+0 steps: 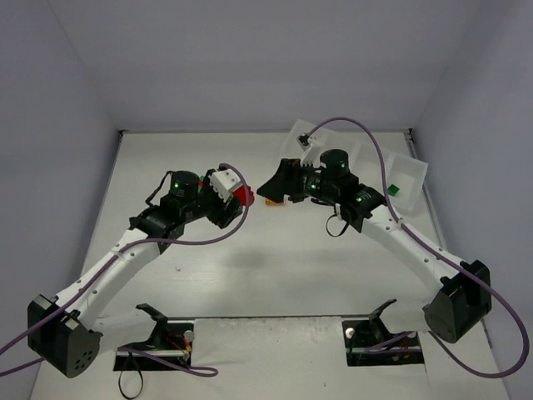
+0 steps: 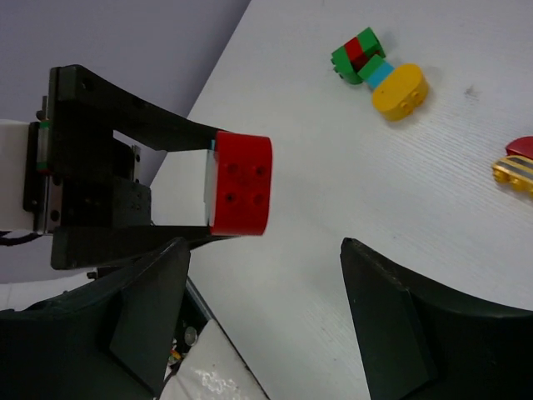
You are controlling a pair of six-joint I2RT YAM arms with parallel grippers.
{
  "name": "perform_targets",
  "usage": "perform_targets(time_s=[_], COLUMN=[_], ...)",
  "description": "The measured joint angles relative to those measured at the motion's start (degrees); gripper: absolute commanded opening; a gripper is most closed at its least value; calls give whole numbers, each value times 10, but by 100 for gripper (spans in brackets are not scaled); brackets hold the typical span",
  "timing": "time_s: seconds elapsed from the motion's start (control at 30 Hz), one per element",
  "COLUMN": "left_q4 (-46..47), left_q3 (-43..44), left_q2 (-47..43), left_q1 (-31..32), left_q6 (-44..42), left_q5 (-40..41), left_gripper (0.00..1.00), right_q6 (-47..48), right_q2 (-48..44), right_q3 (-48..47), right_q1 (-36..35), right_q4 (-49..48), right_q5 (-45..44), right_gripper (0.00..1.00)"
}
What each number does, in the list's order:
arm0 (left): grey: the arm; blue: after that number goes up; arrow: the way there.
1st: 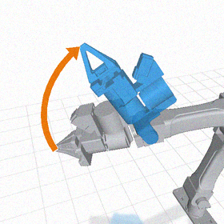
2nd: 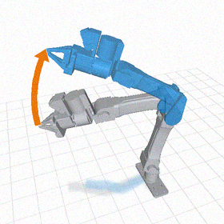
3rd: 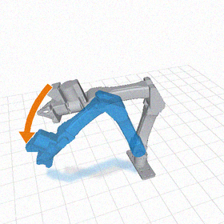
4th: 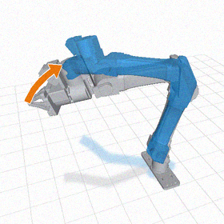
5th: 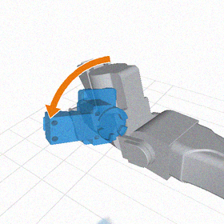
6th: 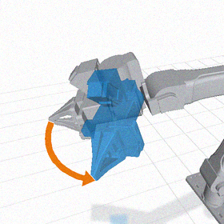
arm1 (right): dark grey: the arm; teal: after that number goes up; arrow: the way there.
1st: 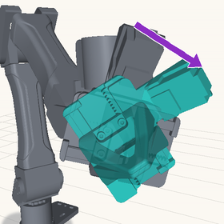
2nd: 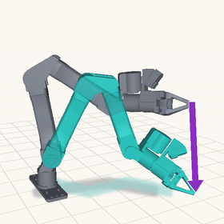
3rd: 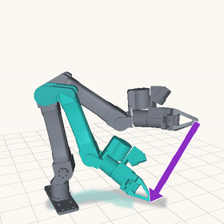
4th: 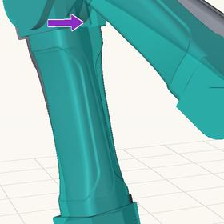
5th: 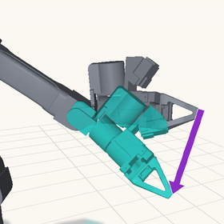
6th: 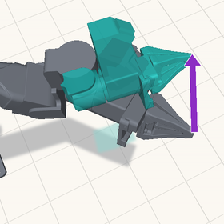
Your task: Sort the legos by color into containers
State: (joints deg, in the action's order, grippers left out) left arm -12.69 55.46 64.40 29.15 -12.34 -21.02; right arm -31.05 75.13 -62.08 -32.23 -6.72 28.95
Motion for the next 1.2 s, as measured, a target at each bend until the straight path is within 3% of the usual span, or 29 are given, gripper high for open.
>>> perform_targets(time_s=[0.43, 0.83, 1.0, 1.03, 1.07, 1.1, 1.2], left_q4=[-17, -12, -10, -10, -8, -5, 5], left_q3=[0, 0, -2, -3, -5, -7, -15], left_q2=[-3, -10, -10, -10, -10, -10, -10], left_q1=[50, 50, 51, 51, 51, 51, 52], left_q6=[6, 6, 4, 4, 3, 3, 1], left_q5=[16, 27, 32, 34, 35, 36, 37], left_gripper=[0, 0, 0, 0, 0, 0, 0], right_q6=[-20, -35, -42, -44, -49, -48, -47], right_q2=[57, 78, 88, 88, 88, 89, 90], right_q3=[-28, -31, -37, -37, -38, -38, -38], right_q1=[-54, -63, -64, -64, -64, -64, -60], right_q4=[-8, -9, -17, -19, -19, -19, -17], right_q5=[-21, -19, -3, -3, -3, -2, 0], right_gripper=[69, 54, 26, 11, 4, 0, 0])
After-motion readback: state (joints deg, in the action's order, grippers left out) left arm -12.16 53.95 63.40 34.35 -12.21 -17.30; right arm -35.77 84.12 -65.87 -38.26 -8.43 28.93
